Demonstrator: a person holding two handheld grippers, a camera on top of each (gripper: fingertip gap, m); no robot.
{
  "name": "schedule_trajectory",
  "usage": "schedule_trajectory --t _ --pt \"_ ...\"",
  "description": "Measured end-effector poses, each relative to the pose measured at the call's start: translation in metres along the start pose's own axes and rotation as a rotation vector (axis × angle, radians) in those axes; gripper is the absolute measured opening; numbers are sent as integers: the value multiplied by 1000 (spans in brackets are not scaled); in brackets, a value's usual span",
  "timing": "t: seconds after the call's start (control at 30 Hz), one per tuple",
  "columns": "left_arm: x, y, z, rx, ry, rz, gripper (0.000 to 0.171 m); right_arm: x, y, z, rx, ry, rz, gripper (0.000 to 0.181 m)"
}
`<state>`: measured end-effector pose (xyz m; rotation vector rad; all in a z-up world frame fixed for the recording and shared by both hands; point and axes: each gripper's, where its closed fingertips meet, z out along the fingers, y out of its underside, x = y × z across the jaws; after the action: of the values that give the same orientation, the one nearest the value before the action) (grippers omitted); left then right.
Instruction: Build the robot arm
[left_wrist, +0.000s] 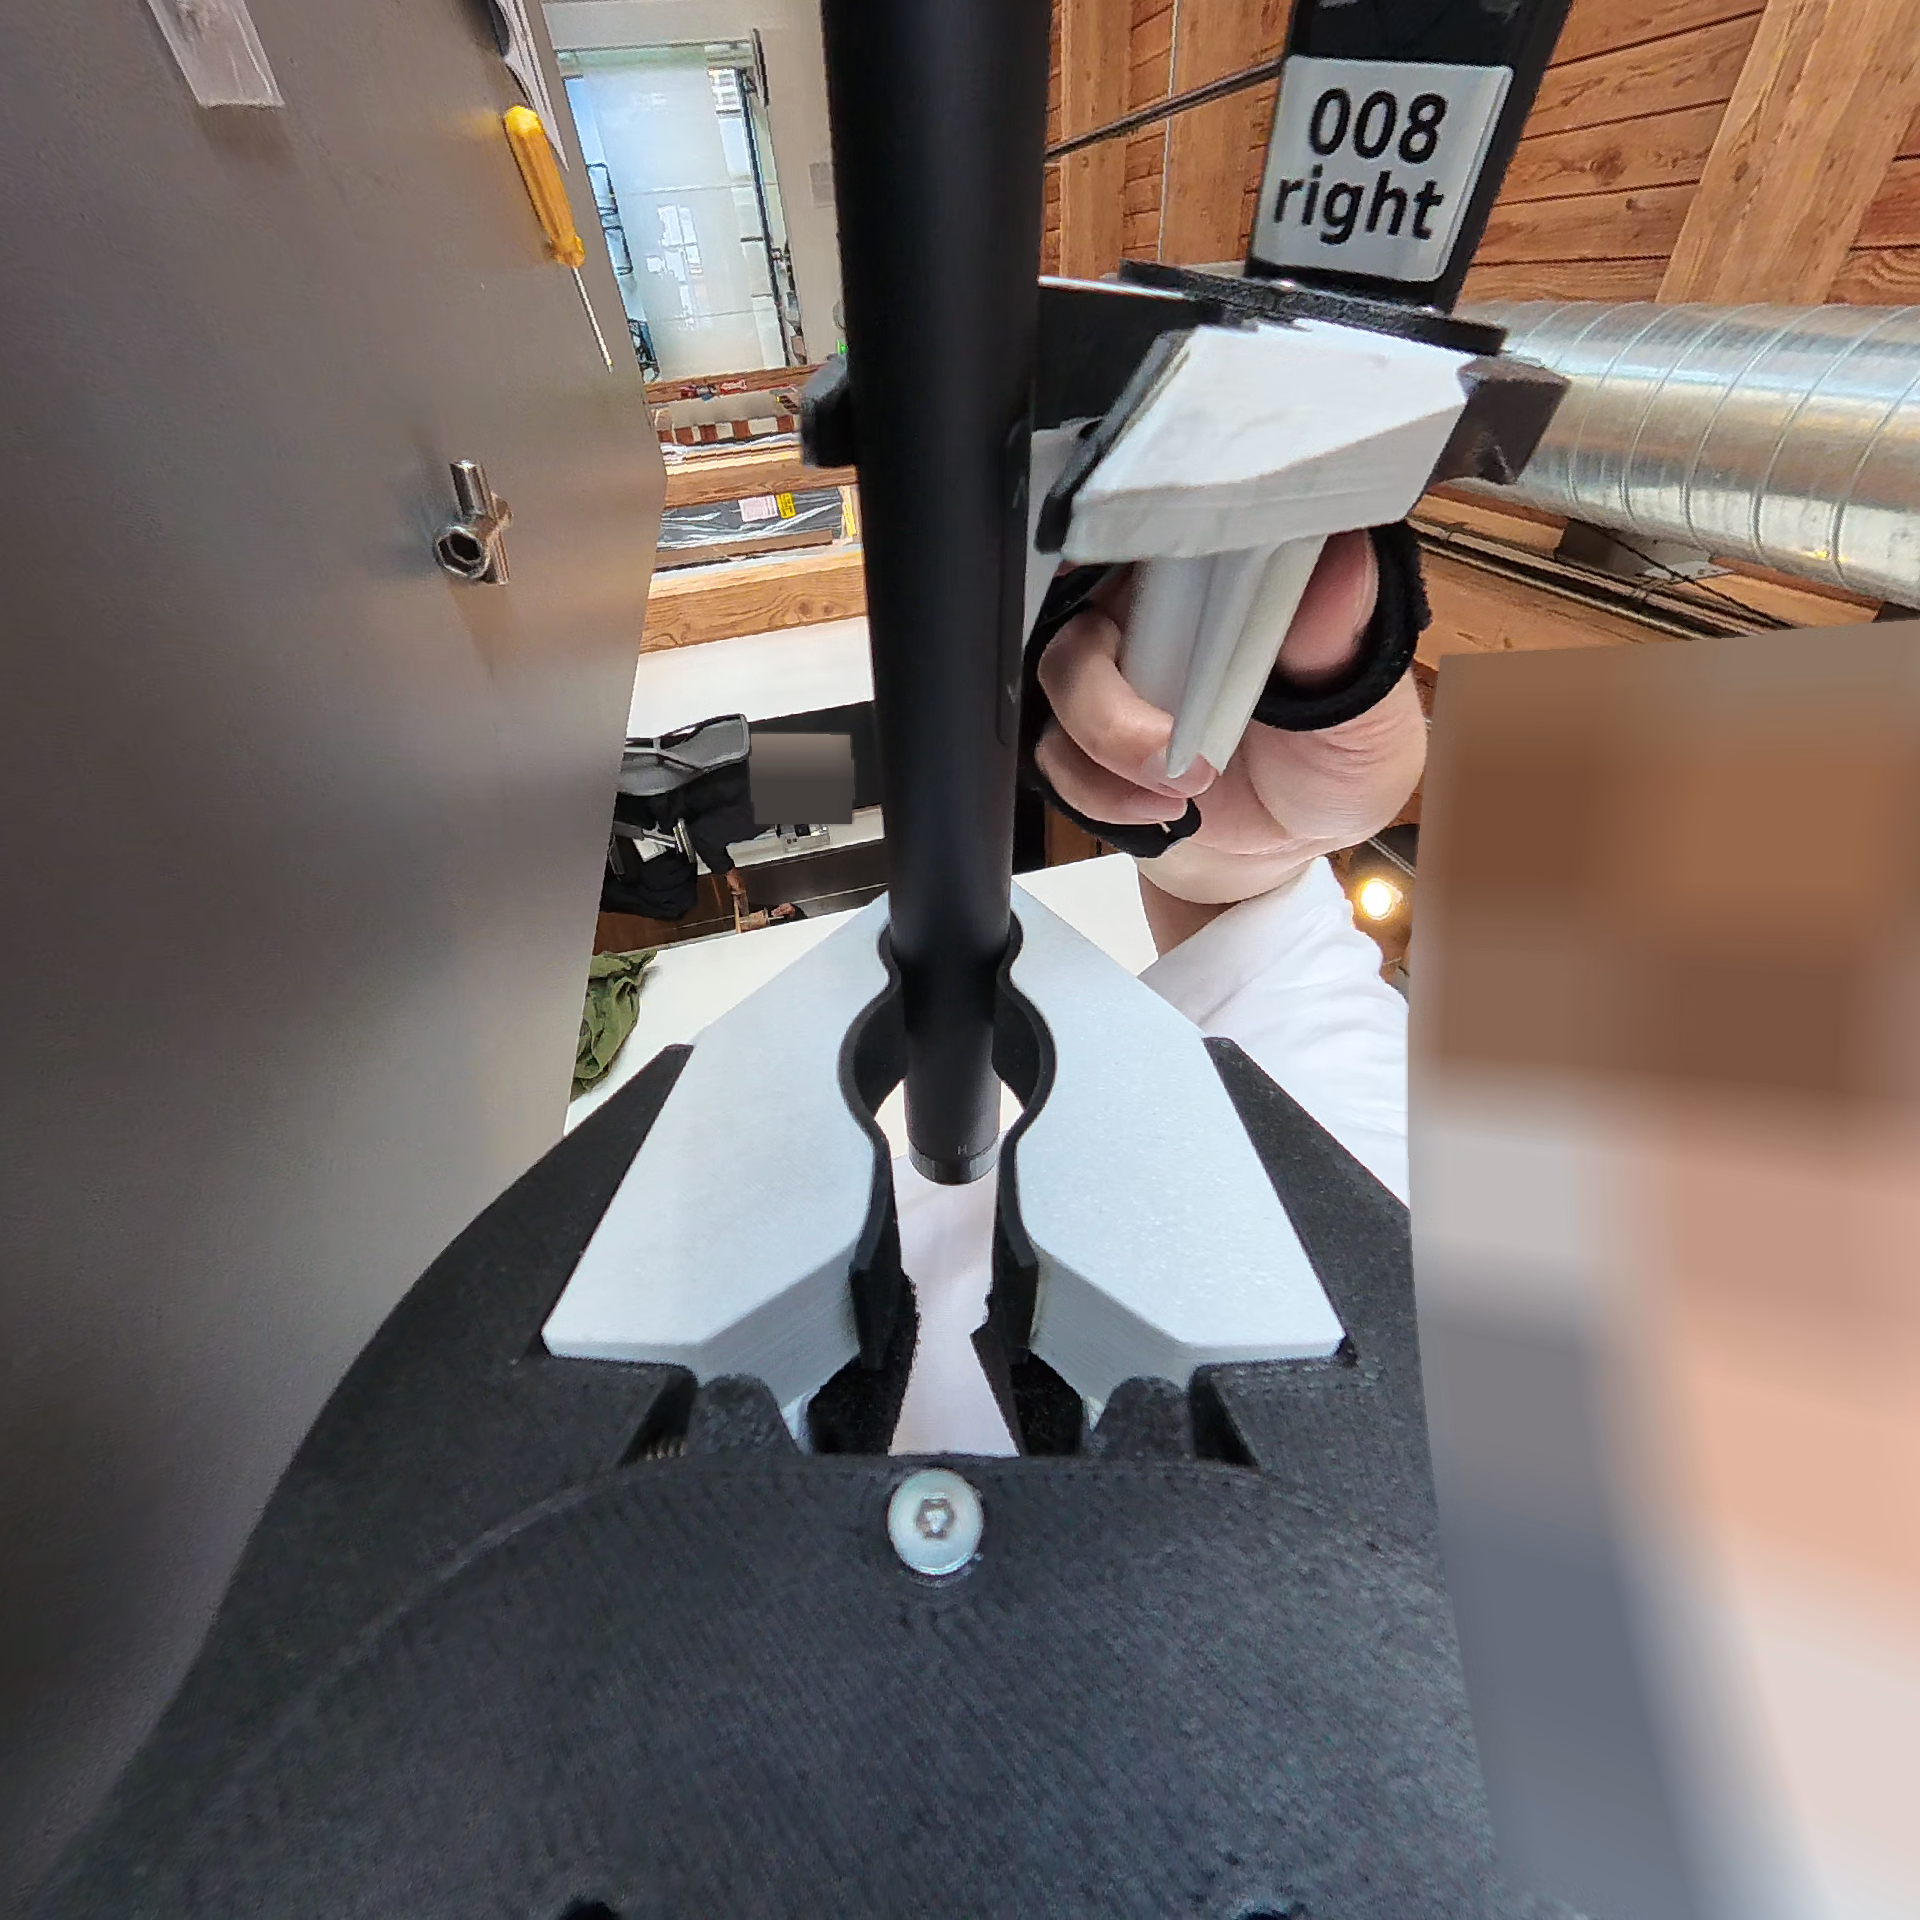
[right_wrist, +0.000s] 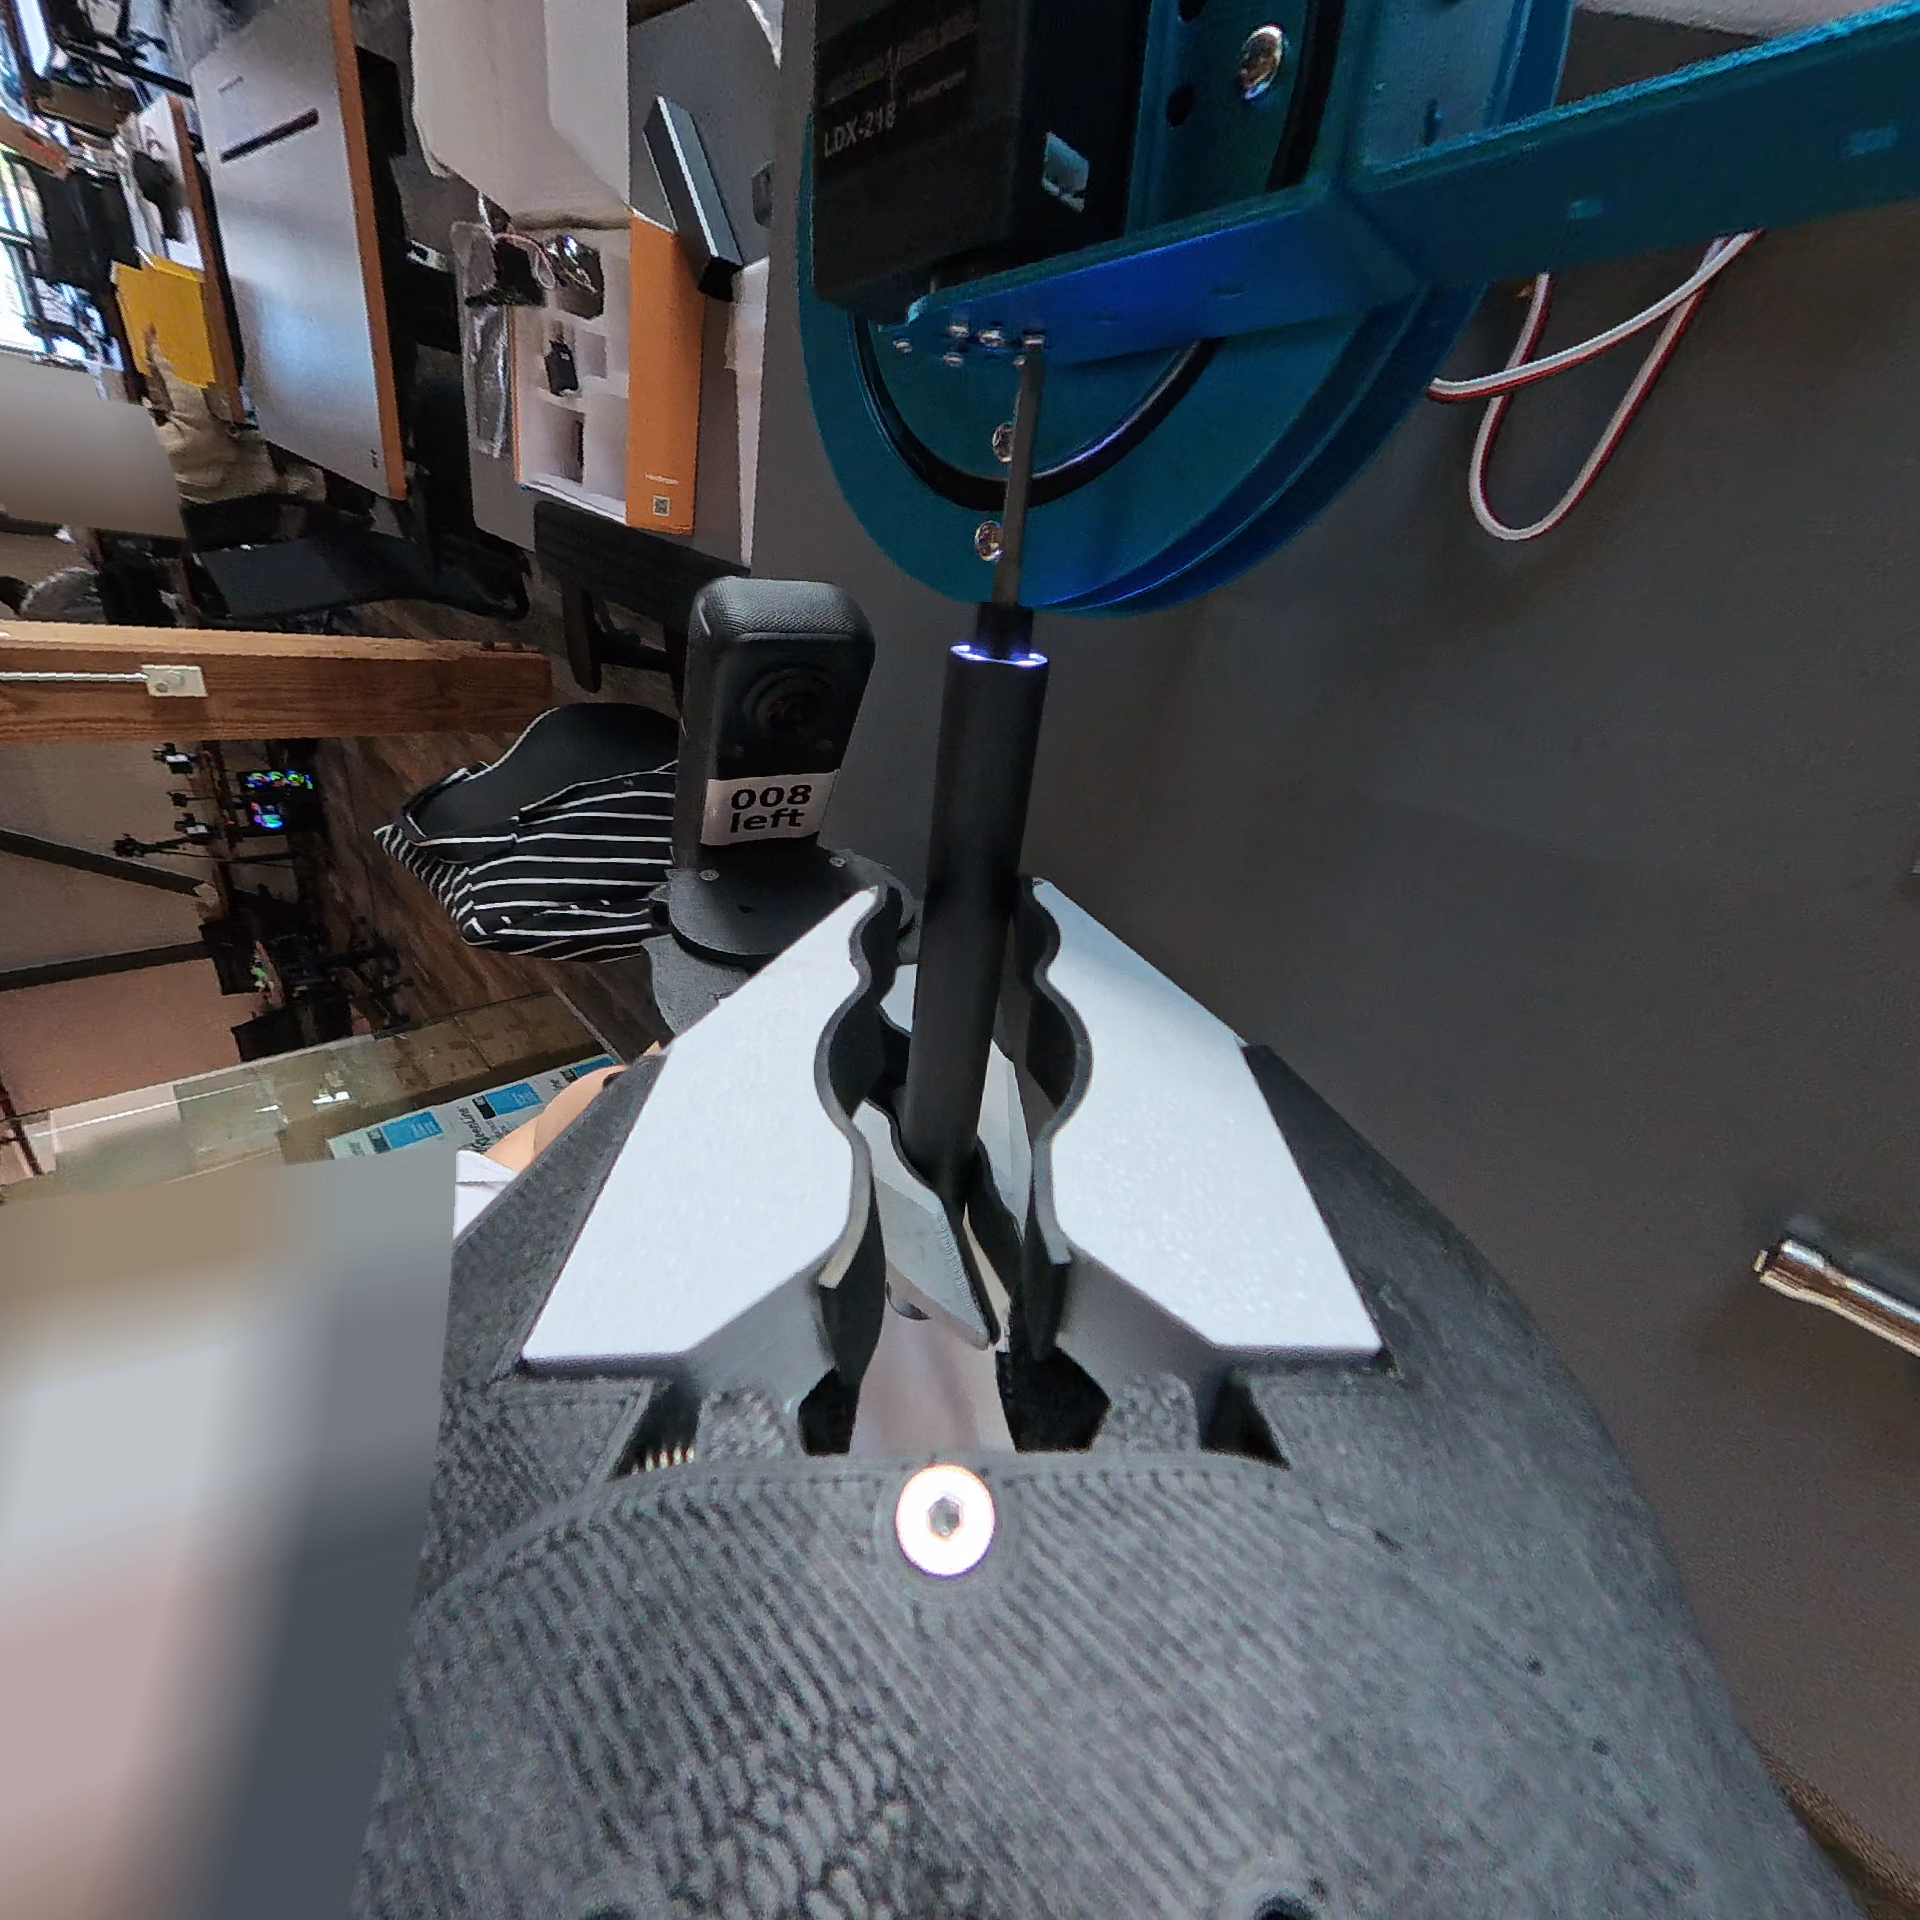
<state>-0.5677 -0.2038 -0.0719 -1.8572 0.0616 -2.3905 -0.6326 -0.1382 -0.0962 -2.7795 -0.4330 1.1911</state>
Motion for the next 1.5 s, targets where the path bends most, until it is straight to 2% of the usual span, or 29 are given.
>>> schedule_trajectory --t 0.53,0.77,0.87,1.2,1.33,1.5 --pt "-1 -5 7 4 -5 -2 8 8 -3 2 -79 174 -90 17" --pt "2 -6 7 6 12 -5 8 7 -4 1 -80 166 -94 17" --pt "3 -9 6 14 12 -4 8 5 -7 0 -75 147 -80 23" --pt "1 -11 7 17 17 -6 8 8 -9 2 -58 207 -97 17" --pt "2 -12 7 17 15 -3 8 8 -10 1 -45 157 -32 16" --pt "2 -12 7 10 18 -5 8 8 -11 0 -26 145 -46 16"
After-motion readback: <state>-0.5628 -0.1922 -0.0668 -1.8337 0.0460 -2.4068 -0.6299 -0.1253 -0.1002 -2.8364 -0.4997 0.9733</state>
